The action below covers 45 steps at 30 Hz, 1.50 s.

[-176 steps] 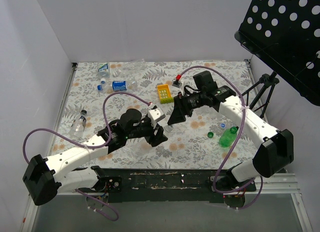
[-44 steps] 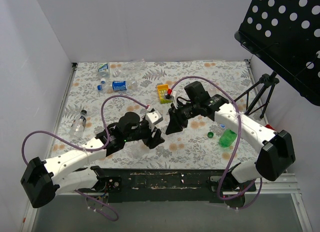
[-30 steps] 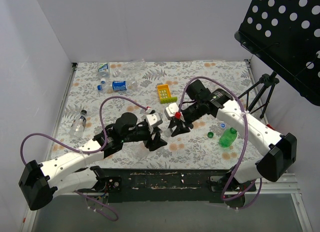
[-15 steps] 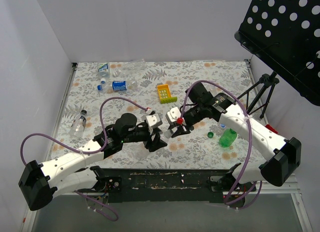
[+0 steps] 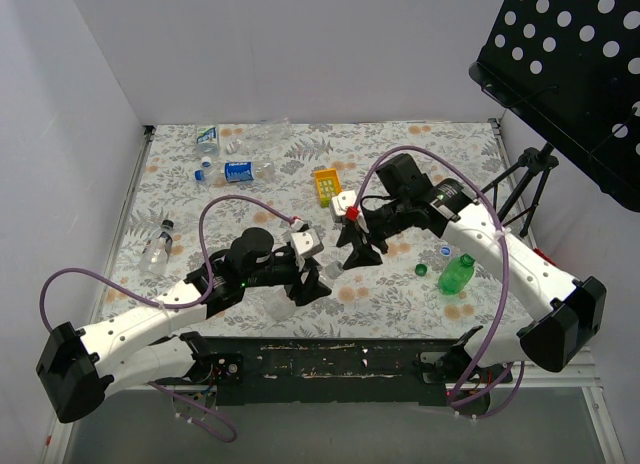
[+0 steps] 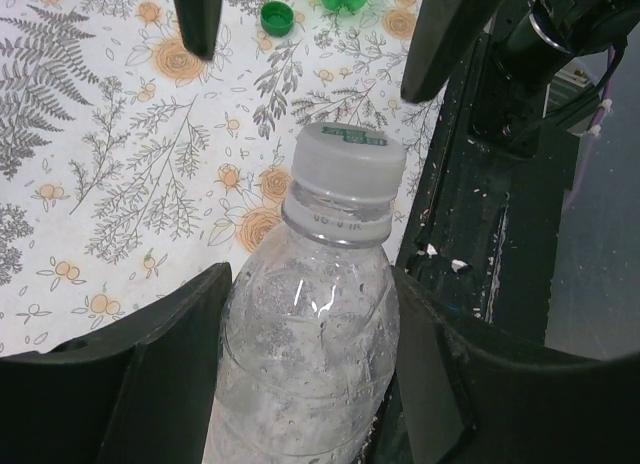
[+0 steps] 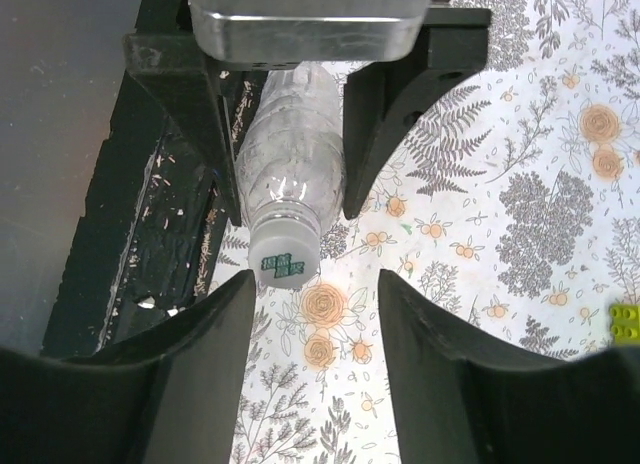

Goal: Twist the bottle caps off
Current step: Unscrew the bottle cap from the plastic bottle.

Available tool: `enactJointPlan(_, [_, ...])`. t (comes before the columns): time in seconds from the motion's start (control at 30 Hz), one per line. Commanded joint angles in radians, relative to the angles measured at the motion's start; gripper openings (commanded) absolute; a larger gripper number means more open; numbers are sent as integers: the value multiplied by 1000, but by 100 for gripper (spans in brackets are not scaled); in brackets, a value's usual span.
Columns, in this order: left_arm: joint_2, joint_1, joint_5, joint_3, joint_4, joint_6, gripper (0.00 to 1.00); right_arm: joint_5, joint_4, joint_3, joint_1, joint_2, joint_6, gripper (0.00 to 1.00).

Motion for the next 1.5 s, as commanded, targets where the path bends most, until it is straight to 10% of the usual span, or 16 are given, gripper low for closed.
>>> enactJointPlan(0.0, [-30, 1, -2, -13, -23, 3, 0, -8, 6, 23, -23, -41, 52, 62])
enactJointPlan(0.63, [-35, 1, -31, 1, -33, 1, 0, -43, 100, 56, -155, -94, 359, 85])
enactJointPlan(1.47, [28, 1, -108, 44, -49, -5, 0, -83, 258, -39, -176, -15, 784, 83])
